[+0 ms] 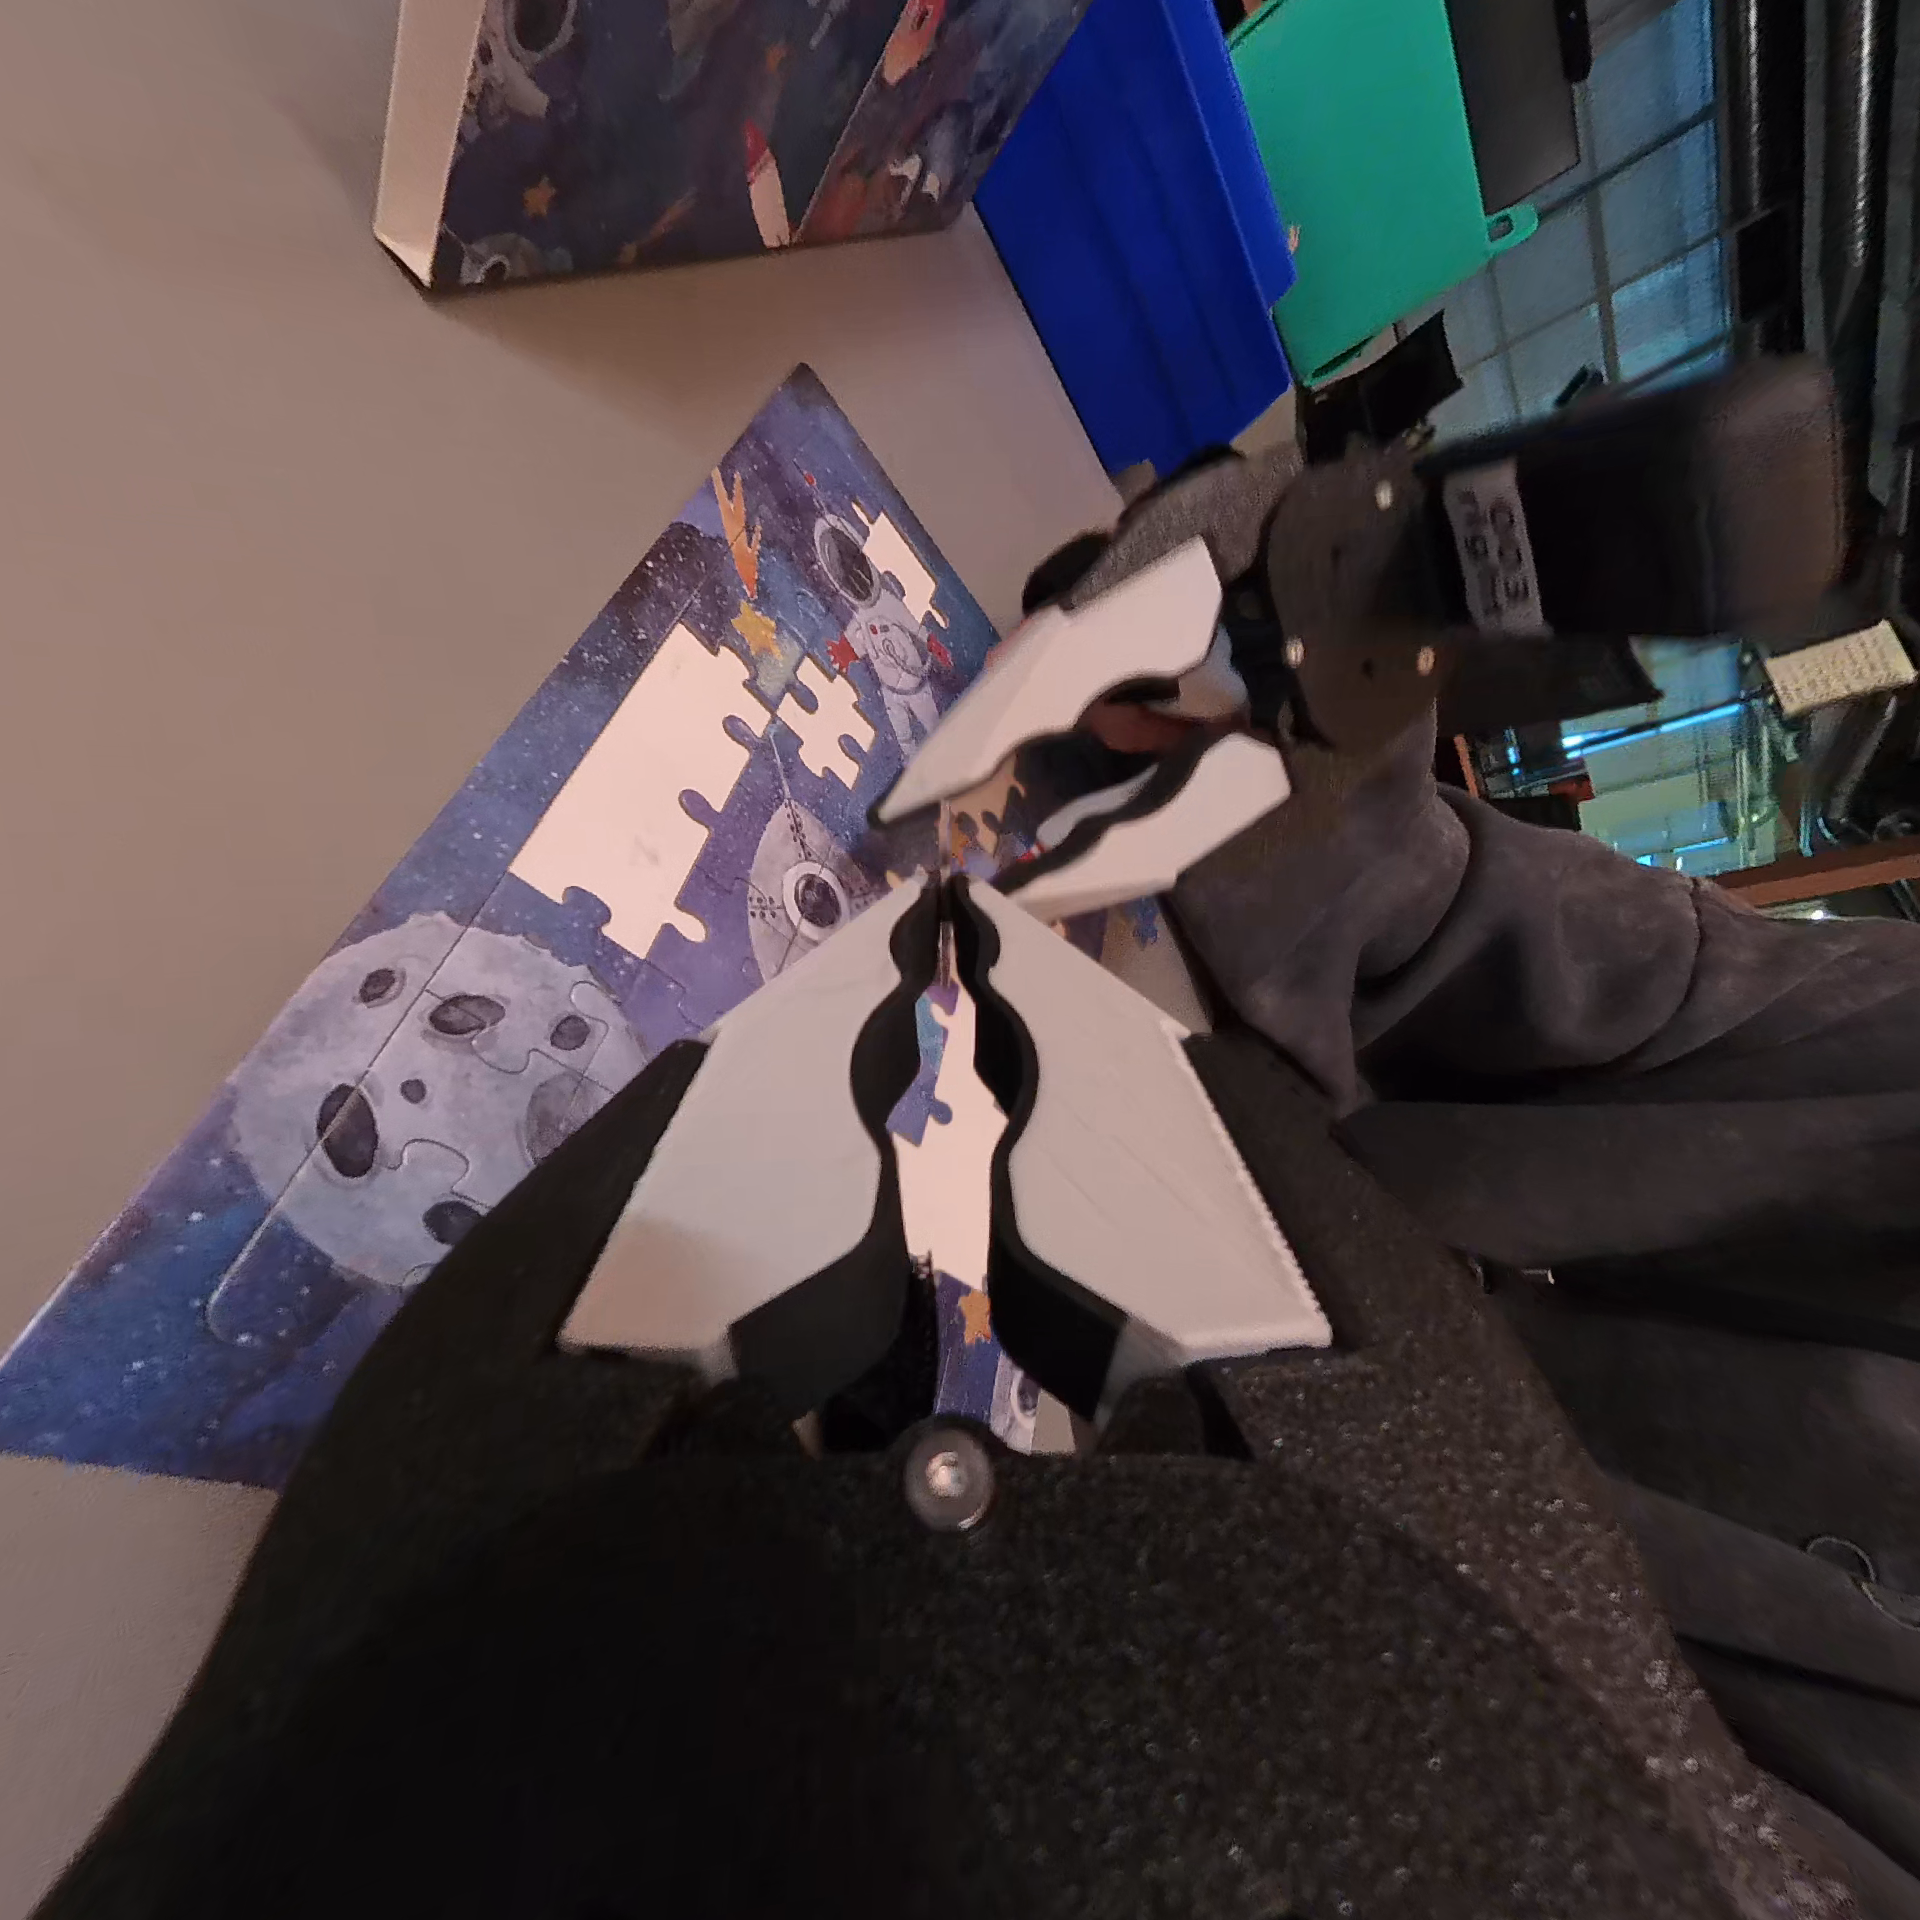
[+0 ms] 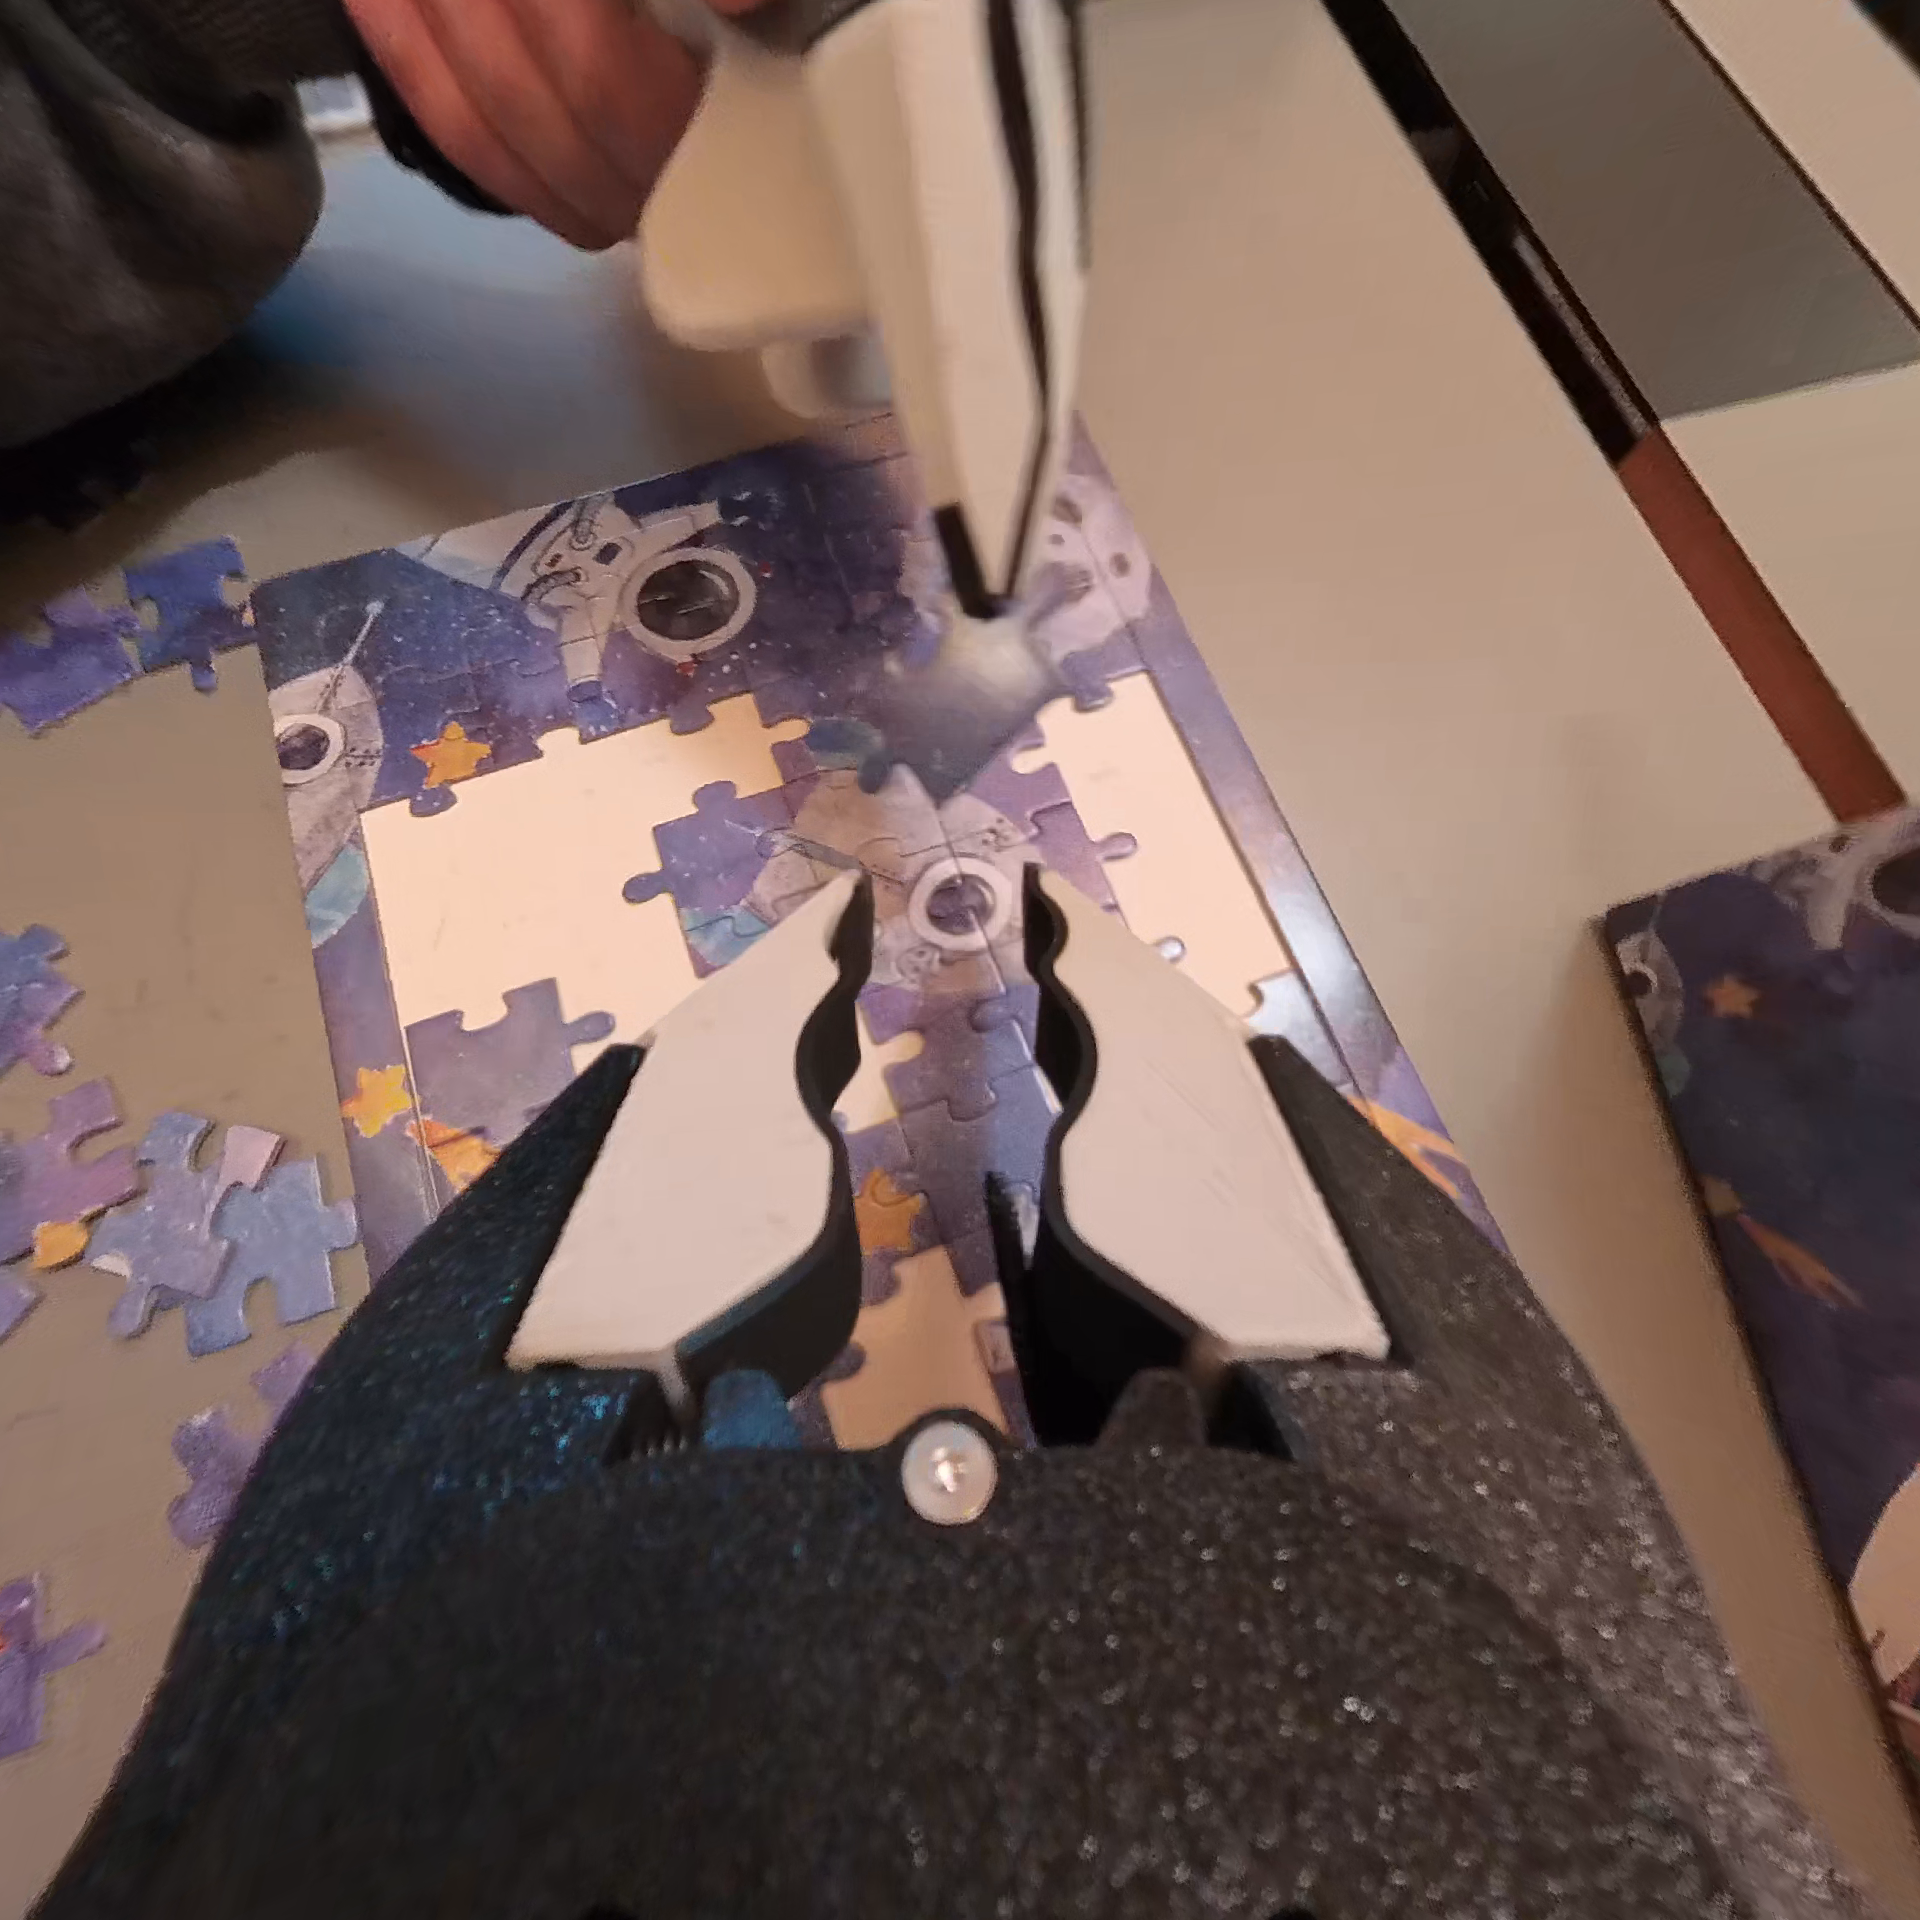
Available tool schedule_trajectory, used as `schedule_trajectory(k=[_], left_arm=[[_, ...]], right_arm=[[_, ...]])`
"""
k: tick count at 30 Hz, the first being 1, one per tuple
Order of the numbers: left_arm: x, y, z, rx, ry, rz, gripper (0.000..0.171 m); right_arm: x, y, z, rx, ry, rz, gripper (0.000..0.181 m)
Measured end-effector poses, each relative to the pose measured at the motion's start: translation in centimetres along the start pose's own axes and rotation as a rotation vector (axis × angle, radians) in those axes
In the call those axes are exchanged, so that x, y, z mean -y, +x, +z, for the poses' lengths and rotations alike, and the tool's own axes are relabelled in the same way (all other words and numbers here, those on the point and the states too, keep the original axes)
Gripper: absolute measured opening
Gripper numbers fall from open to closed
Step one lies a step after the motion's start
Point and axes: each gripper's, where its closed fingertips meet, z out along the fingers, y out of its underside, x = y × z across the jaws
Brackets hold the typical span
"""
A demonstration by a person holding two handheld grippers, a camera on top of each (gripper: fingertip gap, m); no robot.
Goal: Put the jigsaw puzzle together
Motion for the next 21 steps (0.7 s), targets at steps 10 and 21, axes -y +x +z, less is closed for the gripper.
schedule_trajectory(k=[10,21], left_arm=[[1.0,-3.4,-0.8,0.202,0.027,0.023,0.002],[1.1,-2.0,-0.4,0.117,0.040,0.048,0.002]], right_arm=[[0.7,2.7,0.4,-0.133,0.050,0.090,0.026],[0.5,3.2,-0.1,-0.128,0.060,0.122,0.024]])
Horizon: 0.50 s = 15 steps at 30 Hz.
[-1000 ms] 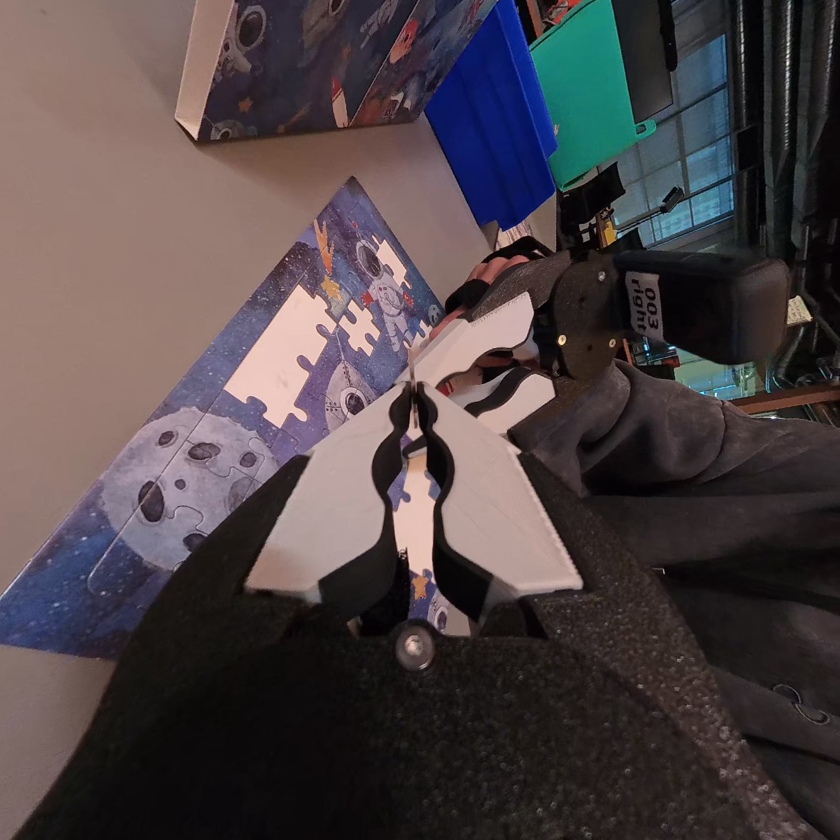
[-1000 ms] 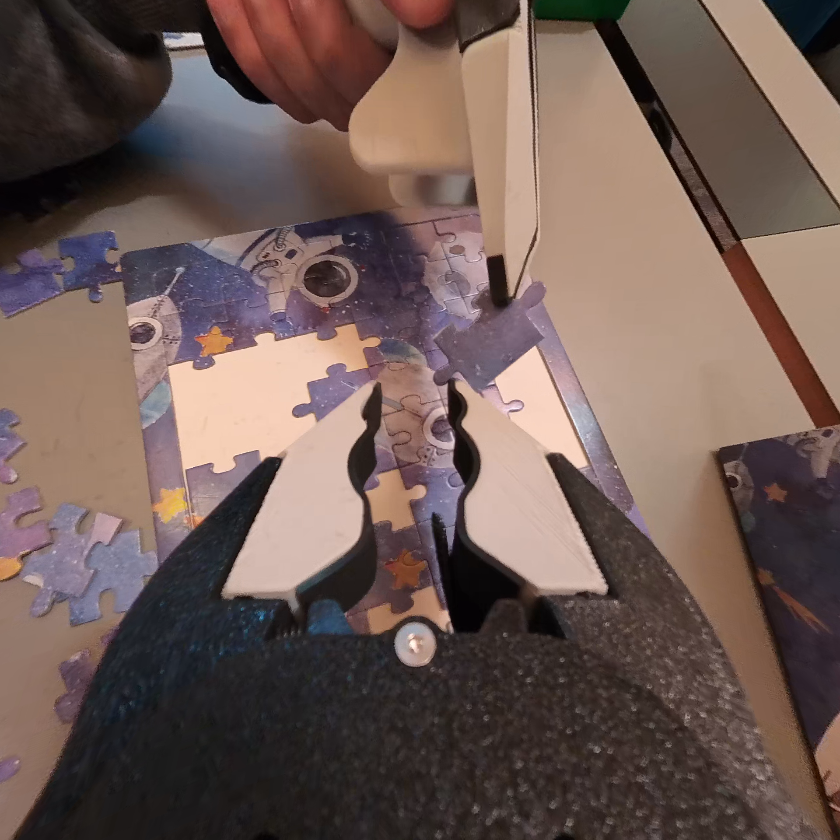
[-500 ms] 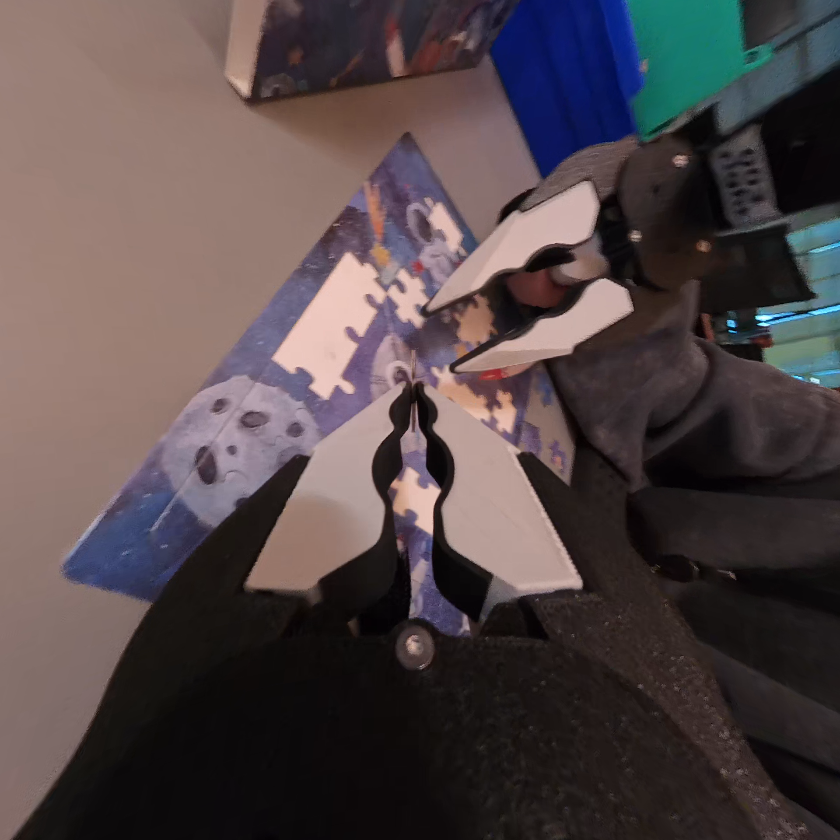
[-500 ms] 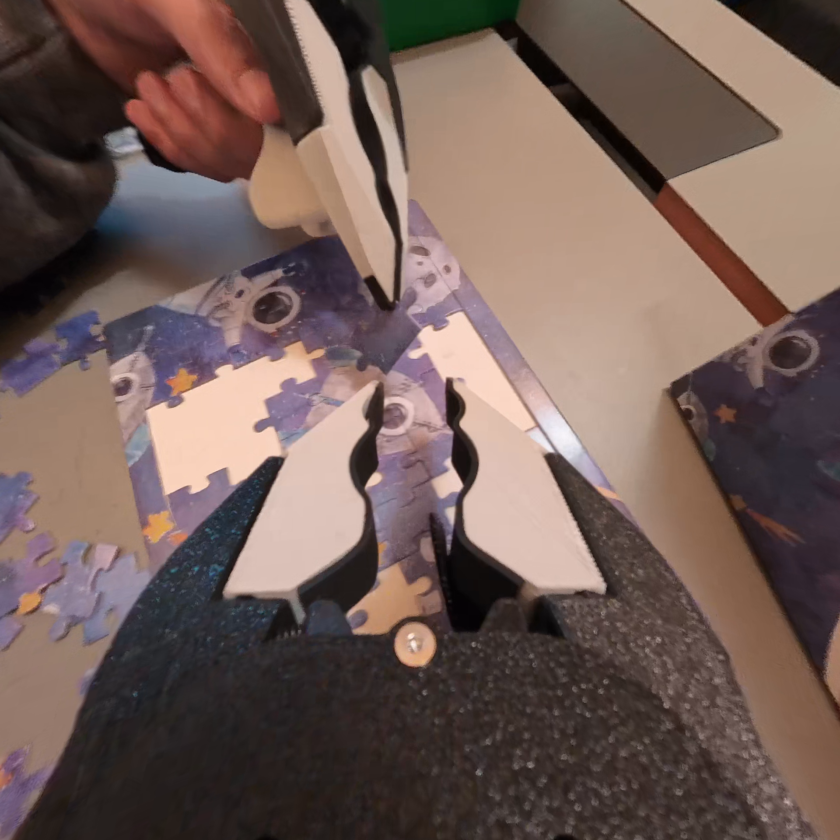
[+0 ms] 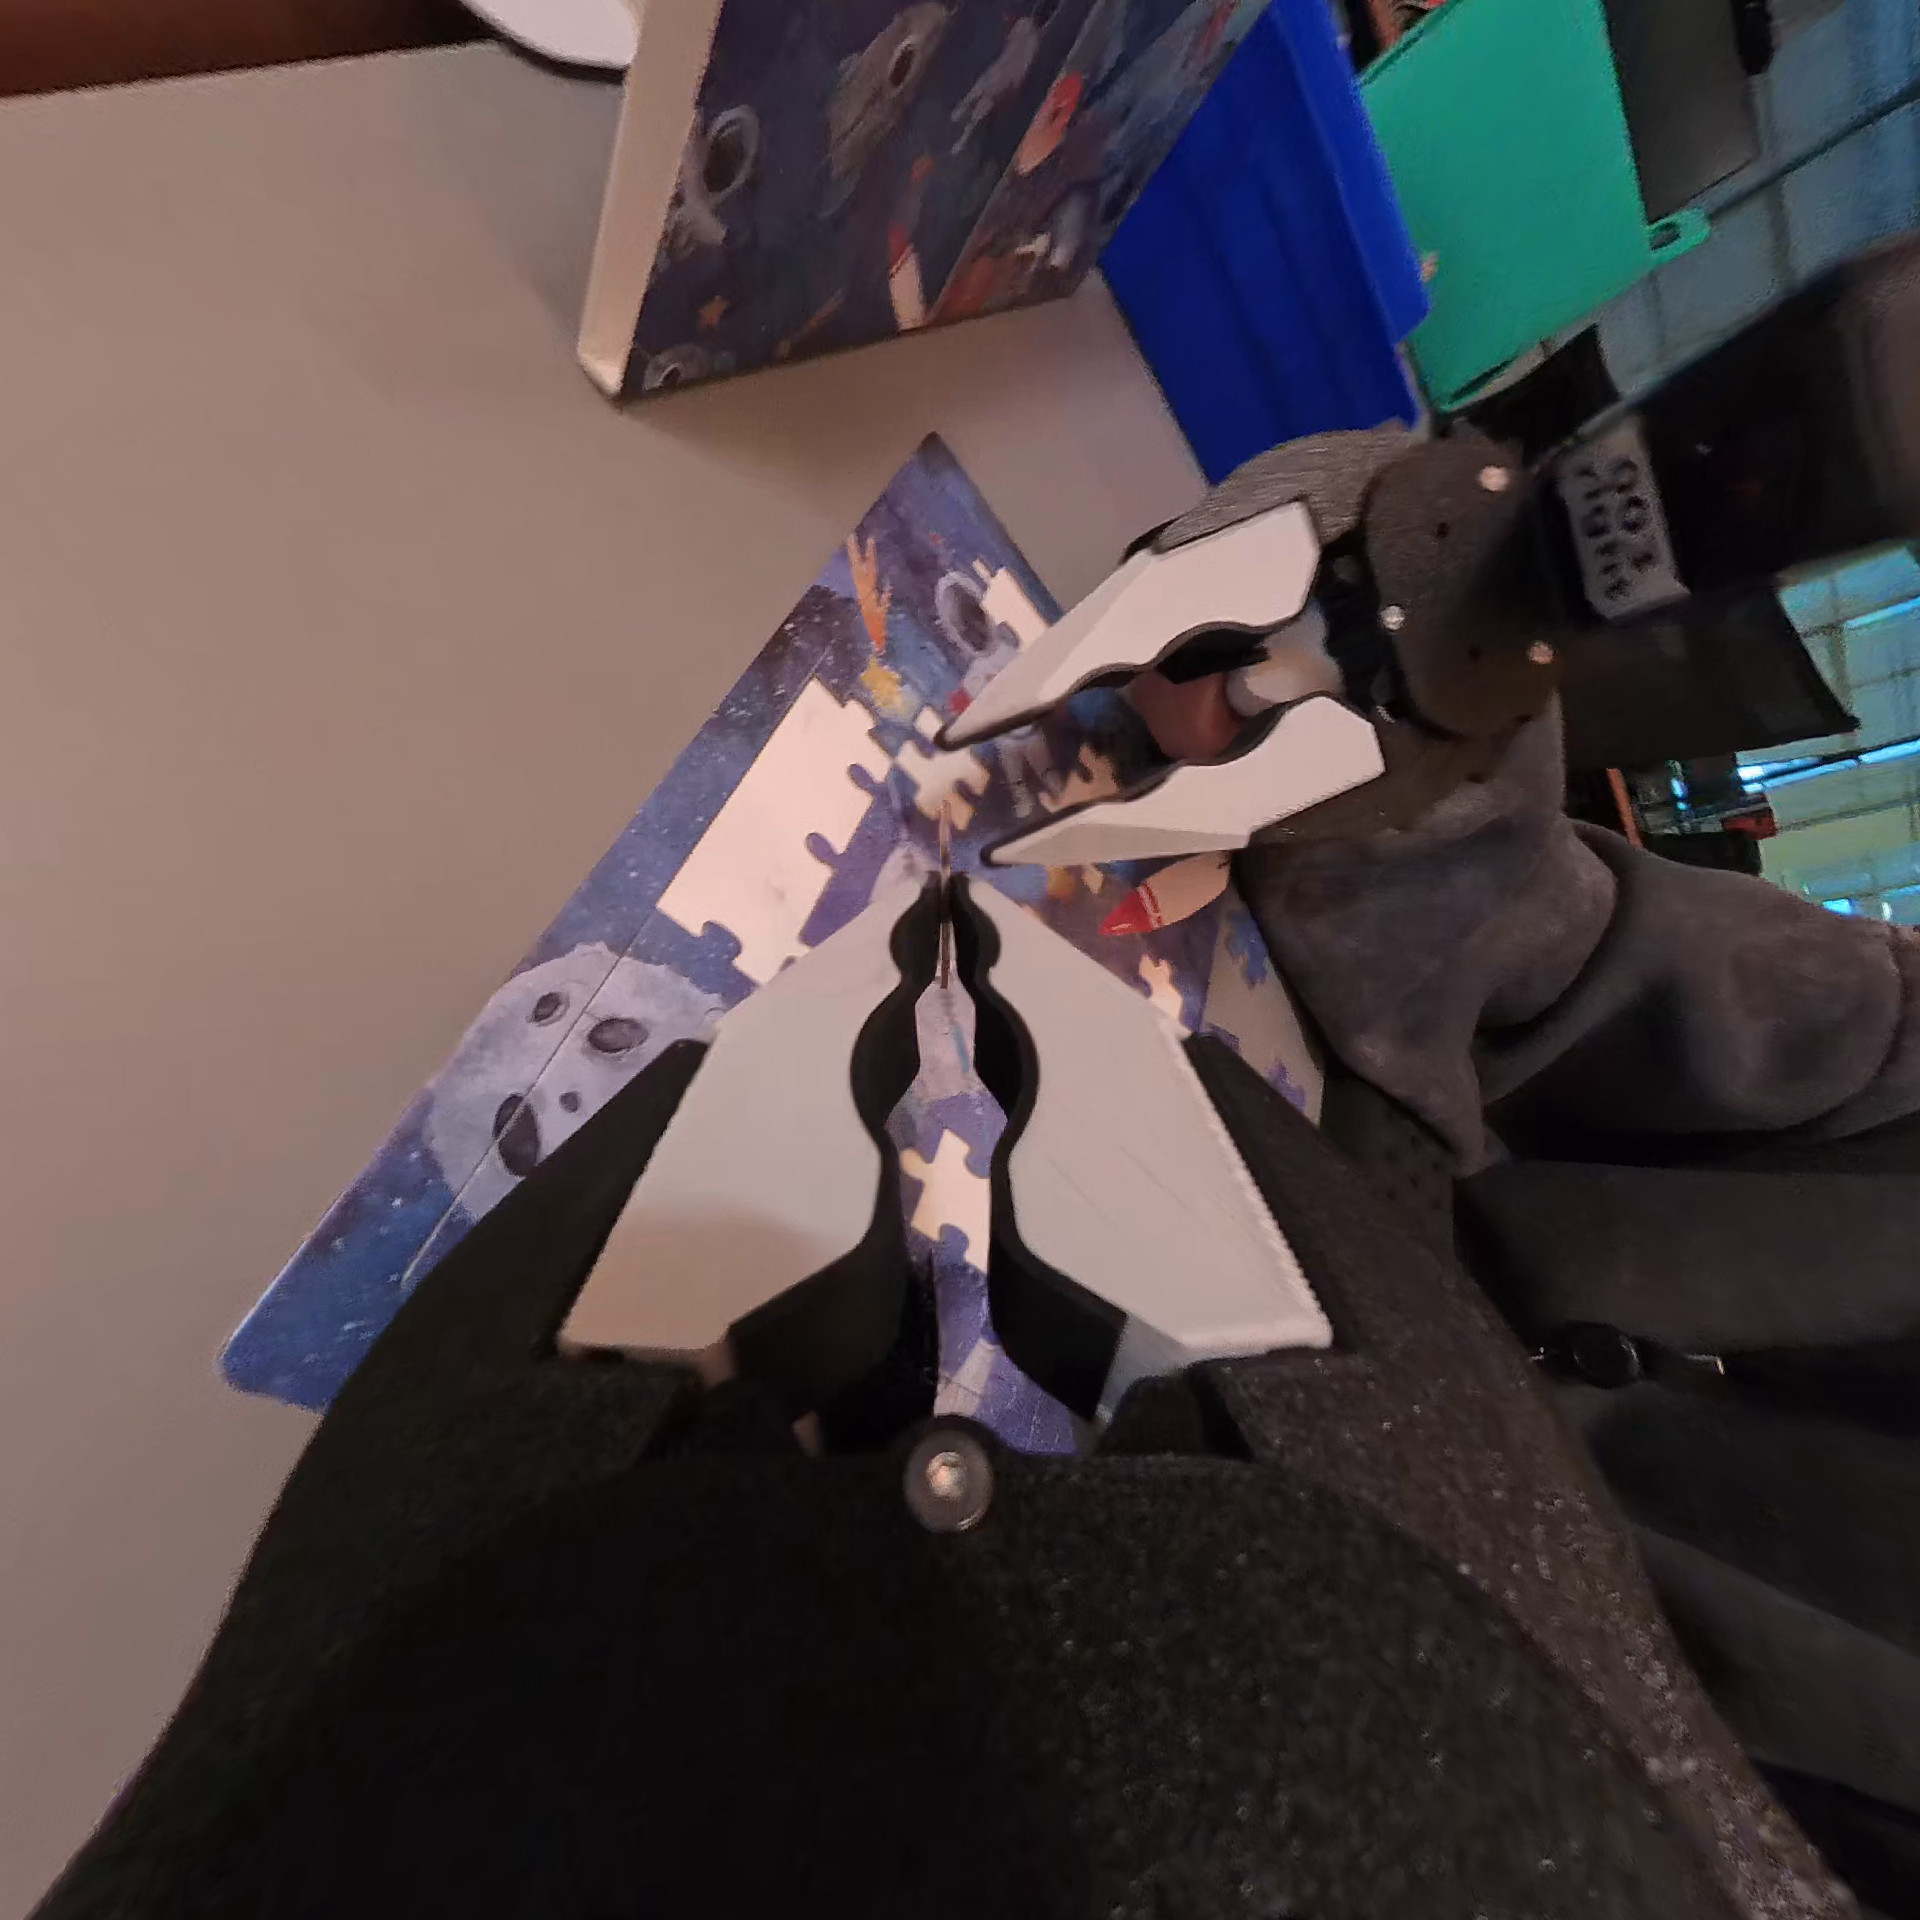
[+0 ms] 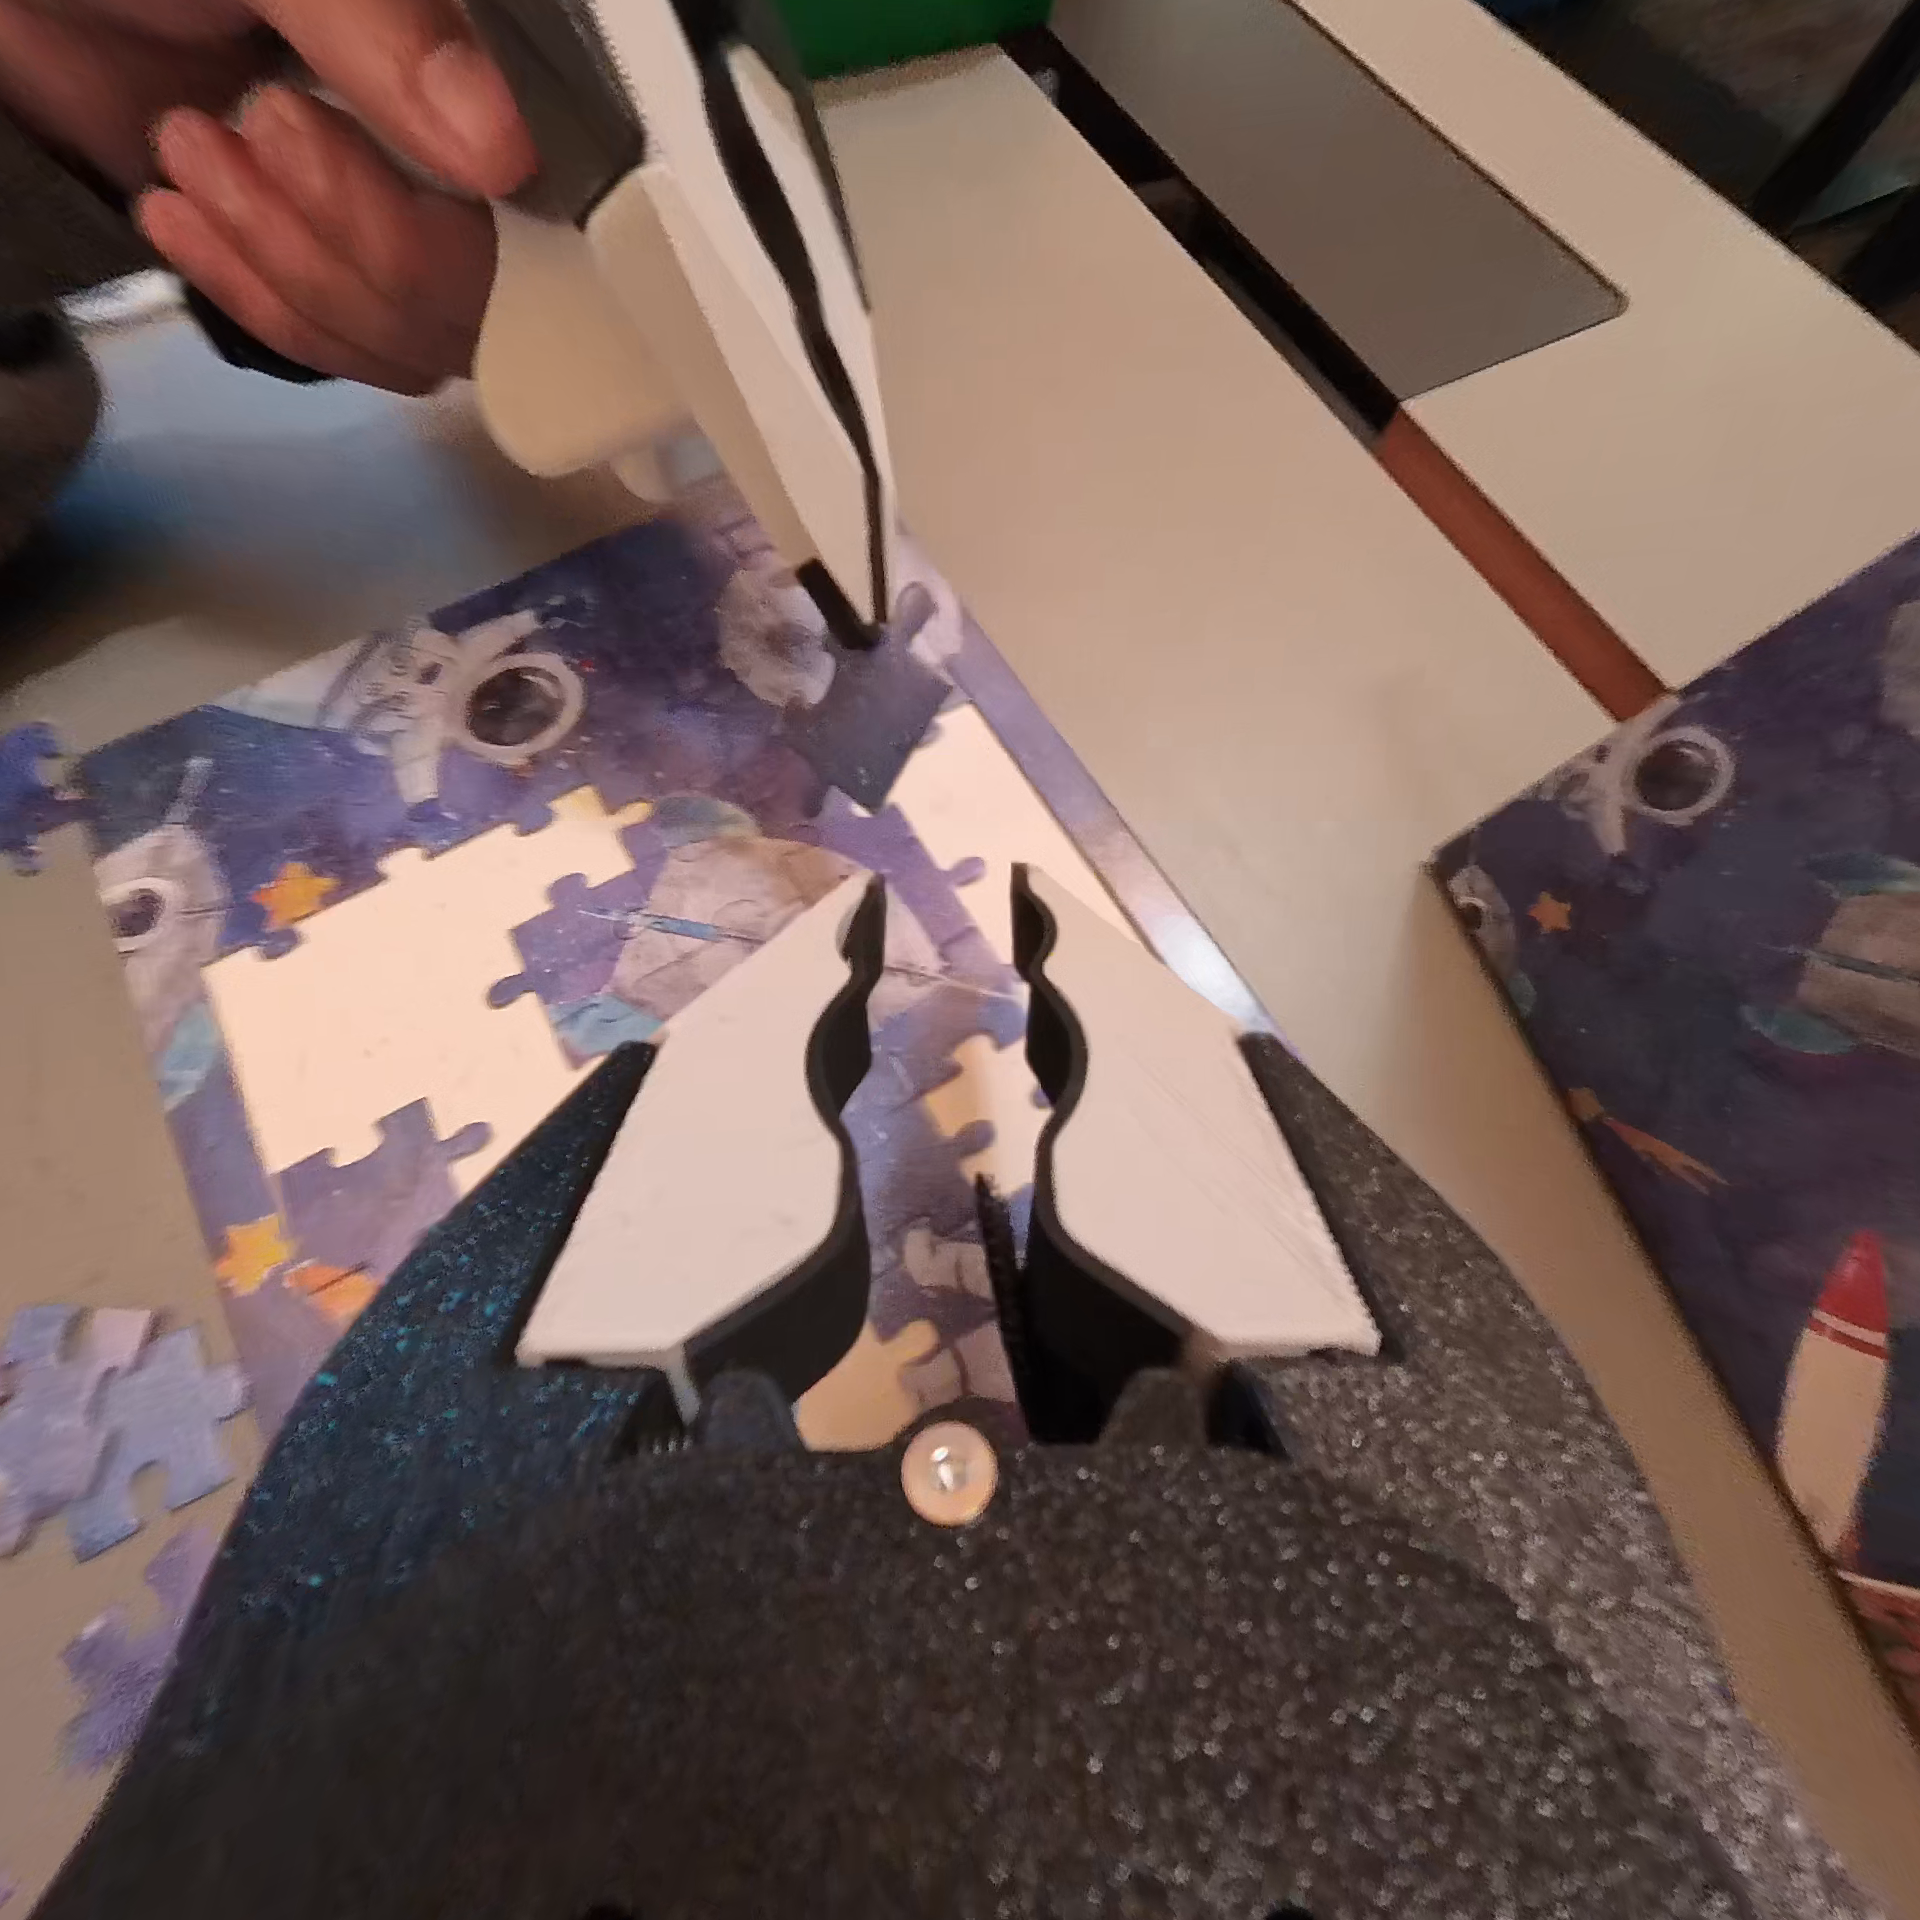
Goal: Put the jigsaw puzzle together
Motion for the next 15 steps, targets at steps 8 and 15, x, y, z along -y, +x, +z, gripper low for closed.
schedule_trajectory(k=[8,15], left_arm=[[0.1,5.9,-1.1,-0.249,0.046,0.159,0.002],[-1.5,7.5,-0.3,-0.294,-0.030,0.216,0.002]], right_arm=[[3.3,-4.7,-2.7,0.400,0.186,0.170,0.028],[4.3,-5.1,-4.6,0.522,0.242,0.240,0.017]])
